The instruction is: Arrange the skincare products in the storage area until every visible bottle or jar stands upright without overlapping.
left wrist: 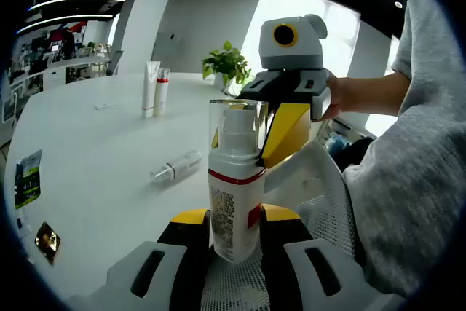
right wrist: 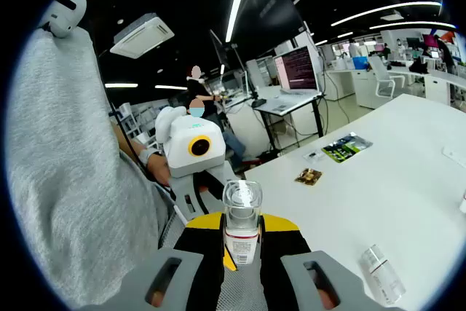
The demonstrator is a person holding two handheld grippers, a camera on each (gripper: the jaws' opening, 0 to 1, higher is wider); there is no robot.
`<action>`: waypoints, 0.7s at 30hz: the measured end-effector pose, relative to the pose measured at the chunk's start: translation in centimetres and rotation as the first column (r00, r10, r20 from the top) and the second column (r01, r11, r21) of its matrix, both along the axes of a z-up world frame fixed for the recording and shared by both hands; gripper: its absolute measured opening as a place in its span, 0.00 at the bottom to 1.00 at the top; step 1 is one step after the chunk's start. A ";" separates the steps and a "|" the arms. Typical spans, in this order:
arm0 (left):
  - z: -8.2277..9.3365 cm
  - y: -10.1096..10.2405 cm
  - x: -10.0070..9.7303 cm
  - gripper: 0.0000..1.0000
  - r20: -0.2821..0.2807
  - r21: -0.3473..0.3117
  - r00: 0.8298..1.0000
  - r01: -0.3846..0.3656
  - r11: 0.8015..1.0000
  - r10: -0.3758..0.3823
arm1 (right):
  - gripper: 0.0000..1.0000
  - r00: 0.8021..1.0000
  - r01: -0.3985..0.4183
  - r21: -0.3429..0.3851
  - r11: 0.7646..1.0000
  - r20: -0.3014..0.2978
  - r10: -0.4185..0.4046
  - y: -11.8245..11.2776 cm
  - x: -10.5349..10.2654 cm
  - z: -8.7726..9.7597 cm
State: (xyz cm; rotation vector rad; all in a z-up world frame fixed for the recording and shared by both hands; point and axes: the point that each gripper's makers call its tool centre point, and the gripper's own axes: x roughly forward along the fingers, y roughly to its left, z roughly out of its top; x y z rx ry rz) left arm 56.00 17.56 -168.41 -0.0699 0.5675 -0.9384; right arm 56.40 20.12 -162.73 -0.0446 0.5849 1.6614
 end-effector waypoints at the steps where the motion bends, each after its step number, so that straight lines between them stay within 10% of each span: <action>1: 0.0 0.0 -0.1 0.23 0.003 0.002 1.000 0.006 1.000 -0.006 | 0.11 1.000 -0.010 0.005 1.000 -0.004 0.010 0.1 -0.2 0.1; 10: 0.2 0.1 -0.7 0.23 -0.030 -0.013 0.999 0.030 0.999 -0.031 | 0.11 1.000 -0.027 0.039 0.999 -0.006 0.027 0.8 -0.8 0.4; 21: 1.8 1.5 1.3 0.22 -0.049 -0.077 0.991 -0.129 0.989 0.126 | 0.13 0.975 0.206 0.063 0.976 -0.094 -0.200 1.2 1.0 0.6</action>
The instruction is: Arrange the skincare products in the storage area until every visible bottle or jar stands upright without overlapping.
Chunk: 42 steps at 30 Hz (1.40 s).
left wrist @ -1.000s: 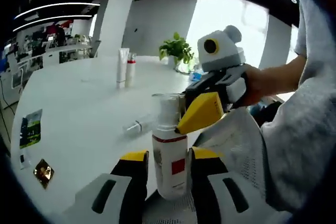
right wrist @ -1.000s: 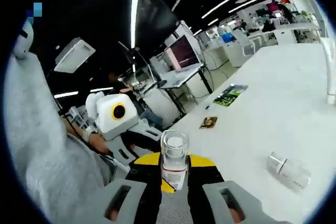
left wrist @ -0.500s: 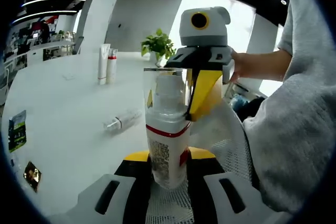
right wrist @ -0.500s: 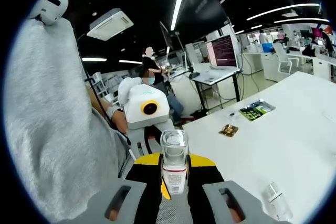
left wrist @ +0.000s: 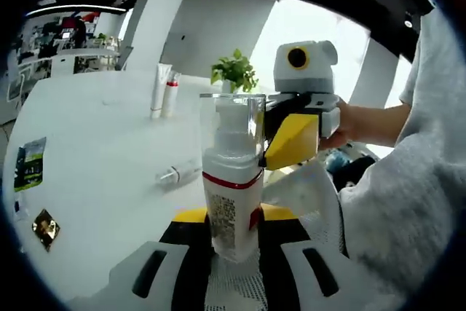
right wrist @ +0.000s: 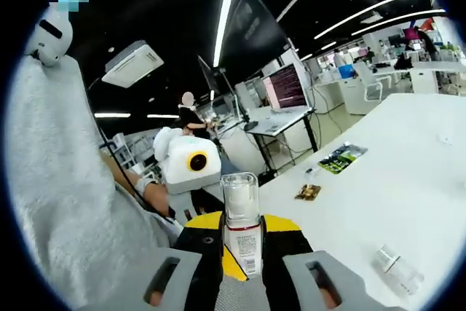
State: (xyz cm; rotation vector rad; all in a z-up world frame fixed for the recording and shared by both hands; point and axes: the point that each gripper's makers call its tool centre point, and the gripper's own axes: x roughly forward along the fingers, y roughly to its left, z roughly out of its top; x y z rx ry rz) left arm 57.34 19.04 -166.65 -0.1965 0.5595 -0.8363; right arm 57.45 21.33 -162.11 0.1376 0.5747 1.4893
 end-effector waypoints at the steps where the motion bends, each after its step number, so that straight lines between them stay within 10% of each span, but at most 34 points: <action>1: 0.0 0.2 0.3 0.22 -0.010 -0.003 0.999 -0.031 1.000 0.031 | 0.13 1.000 0.020 -0.007 1.000 -0.010 -0.020 0.1 0.1 -0.2; 6: 0.1 0.6 1.4 0.22 -0.018 0.000 0.996 -0.091 0.996 0.091 | 0.08 0.997 0.081 -0.034 0.996 -0.005 -0.082 -0.2 0.3 -1.1; 22: -1.1 1.9 3.7 0.22 0.029 0.299 0.986 -0.168 0.939 0.167 | 0.21 0.934 0.351 -0.129 0.927 -0.019 -0.356 1.5 2.7 -2.1; 29: -1.5 2.3 3.9 0.22 0.065 0.393 0.982 -0.187 0.900 0.176 | 0.18 0.877 0.464 -0.177 0.868 -0.048 -0.478 1.7 3.6 -3.1; 33: -1.7 2.3 3.8 0.22 0.086 0.389 0.981 -0.194 0.901 0.174 | 0.15 0.883 0.458 -0.190 0.869 -0.016 -0.469 1.3 3.5 -3.1; 36: -1.2 2.4 4.2 0.22 0.204 0.428 0.974 -0.181 0.886 0.100 | 0.13 0.878 0.458 -0.180 0.870 -0.057 -0.474 0.7 3.8 -3.1; 42: -2.1 1.5 3.2 0.22 0.210 0.415 0.977 -0.112 0.903 0.024 | 0.13 0.896 0.438 -0.185 0.880 0.004 -0.445 0.0 3.1 -3.0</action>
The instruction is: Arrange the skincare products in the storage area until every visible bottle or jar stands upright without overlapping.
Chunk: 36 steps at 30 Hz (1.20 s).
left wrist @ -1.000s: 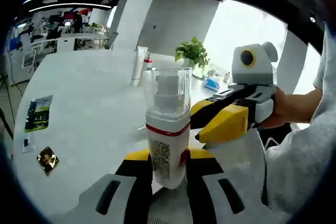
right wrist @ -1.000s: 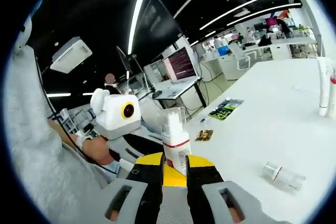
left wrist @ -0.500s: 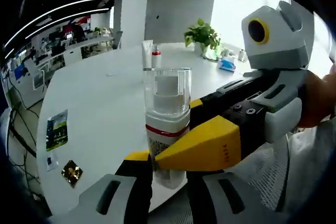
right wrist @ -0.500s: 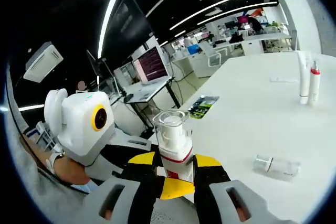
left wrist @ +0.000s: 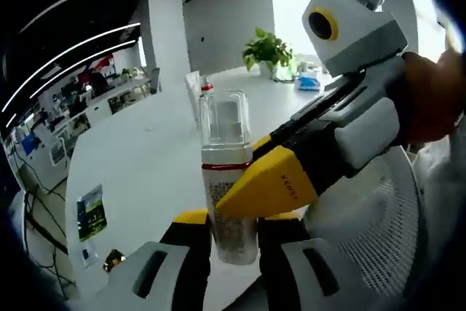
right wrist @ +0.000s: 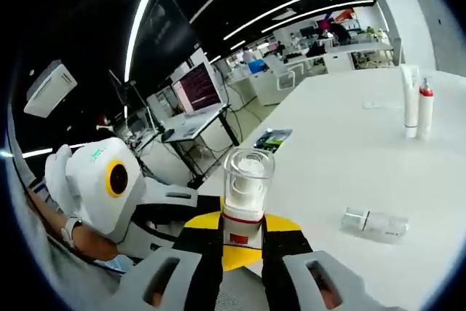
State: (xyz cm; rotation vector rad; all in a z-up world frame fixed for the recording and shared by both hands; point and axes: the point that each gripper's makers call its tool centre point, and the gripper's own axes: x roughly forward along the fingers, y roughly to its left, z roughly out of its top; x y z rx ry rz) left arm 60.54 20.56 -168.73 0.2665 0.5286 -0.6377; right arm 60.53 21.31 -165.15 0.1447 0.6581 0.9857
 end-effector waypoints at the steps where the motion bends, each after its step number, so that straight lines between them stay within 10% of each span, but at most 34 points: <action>1: -0.6 0.1 -0.3 0.22 -0.017 0.020 1.000 0.020 1.000 -0.020 | 0.13 1.000 0.003 -0.010 1.000 0.009 -0.003 -0.3 0.1 0.0; 7: -4.2 1.1 -1.0 0.22 -0.076 0.174 0.989 0.141 0.975 -0.130 | 0.13 0.995 0.075 -0.088 0.993 0.077 -0.068 -3.9 2.2 0.1; 17: -7.2 1.1 -1.5 0.24 -0.170 0.139 0.979 0.136 0.981 -0.112 | 0.13 0.962 0.269 -0.136 0.953 0.095 -0.258 -11.2 5.5 0.2; 36: -9.7 2.2 -2.8 0.18 -0.278 0.187 0.956 0.150 0.971 -0.094 | 0.13 0.959 0.279 -0.133 0.951 0.087 -0.270 -11.8 7.3 -1.8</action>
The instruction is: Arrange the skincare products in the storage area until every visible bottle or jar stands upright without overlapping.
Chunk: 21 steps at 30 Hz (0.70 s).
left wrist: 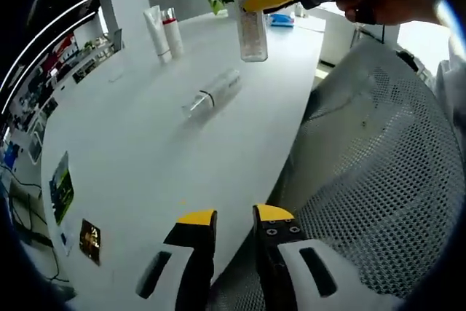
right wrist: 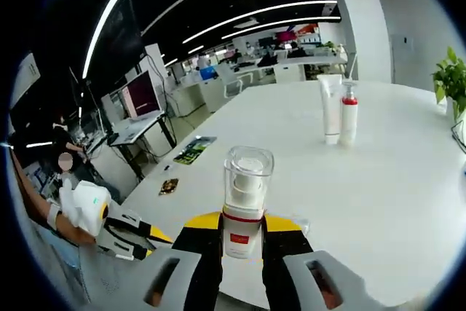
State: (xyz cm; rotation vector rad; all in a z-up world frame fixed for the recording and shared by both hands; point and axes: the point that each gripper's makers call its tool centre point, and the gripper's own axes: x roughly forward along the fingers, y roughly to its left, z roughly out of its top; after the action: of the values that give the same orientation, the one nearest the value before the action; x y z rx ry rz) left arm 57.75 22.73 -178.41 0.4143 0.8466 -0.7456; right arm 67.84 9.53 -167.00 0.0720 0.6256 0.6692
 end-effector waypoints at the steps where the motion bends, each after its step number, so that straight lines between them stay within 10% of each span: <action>1: -0.1 0.1 0.0 0.18 -0.002 0.002 1.000 -0.001 1.000 0.001 | 0.13 1.000 -0.002 0.001 1.000 0.004 0.002 -0.1 0.3 0.1; 21: -1.5 2.3 -0.7 0.17 -0.033 0.111 0.998 -0.045 0.993 0.049 | 0.13 0.986 0.073 -0.031 0.997 0.154 -0.067 -4.1 9.7 -1.2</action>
State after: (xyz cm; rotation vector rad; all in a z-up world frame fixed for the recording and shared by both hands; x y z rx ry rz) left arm 57.05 25.00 -179.94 0.4788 0.9310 -0.6666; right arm 77.55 5.47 -168.15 0.0085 0.4853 0.5891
